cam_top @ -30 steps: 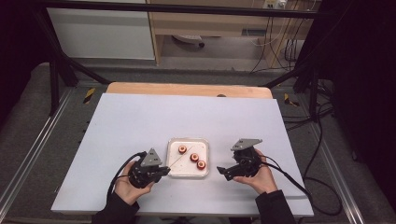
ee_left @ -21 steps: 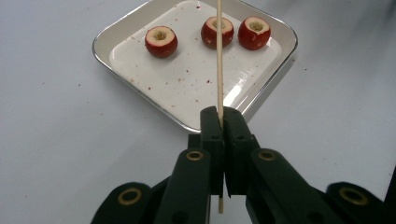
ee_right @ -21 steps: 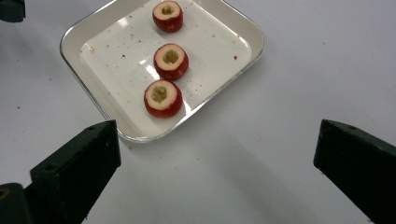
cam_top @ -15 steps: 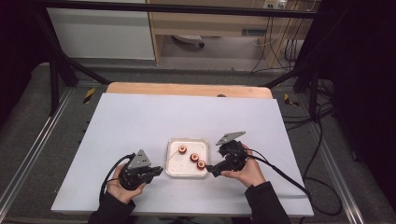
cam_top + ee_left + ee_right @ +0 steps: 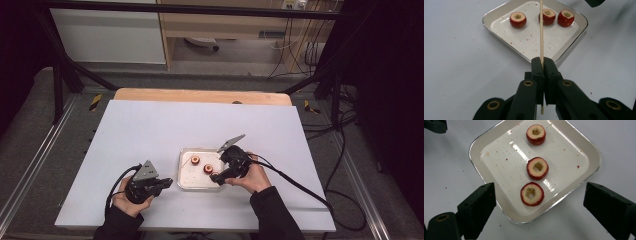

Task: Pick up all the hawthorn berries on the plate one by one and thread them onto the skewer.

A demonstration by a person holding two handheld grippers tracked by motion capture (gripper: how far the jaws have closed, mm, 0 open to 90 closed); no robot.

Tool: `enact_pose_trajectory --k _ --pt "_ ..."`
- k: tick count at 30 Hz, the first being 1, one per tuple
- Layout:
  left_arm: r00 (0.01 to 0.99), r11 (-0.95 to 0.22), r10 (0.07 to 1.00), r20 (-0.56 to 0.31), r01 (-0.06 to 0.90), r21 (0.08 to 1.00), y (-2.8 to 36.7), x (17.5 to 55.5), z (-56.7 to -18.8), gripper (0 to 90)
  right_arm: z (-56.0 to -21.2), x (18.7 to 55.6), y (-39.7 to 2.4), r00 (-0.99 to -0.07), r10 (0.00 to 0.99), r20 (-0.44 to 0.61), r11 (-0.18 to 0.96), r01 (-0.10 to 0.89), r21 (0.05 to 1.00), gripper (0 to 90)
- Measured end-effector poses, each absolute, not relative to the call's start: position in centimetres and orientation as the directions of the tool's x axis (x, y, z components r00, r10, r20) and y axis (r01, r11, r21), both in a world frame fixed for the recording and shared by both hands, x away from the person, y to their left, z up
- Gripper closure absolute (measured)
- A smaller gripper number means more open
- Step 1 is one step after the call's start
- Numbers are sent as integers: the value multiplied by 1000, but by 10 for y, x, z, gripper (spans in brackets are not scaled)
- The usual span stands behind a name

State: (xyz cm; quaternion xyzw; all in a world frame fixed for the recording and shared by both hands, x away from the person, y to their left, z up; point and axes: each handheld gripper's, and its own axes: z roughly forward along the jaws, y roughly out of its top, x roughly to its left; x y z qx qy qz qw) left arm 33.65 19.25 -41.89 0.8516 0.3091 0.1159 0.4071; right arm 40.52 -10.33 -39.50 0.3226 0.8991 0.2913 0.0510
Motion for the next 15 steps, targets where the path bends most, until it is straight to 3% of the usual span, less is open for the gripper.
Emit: enact_pose_trajectory --k 8,15 --pt "783 -486 620 -50 434 758 190 337 -420 880 -403 414 -91 -818 562 123 694 547 467 317" --pt "787 -494 615 -49 432 755 189 337 -422 880 -411 421 -85 -824 548 142 719 551 423 425"
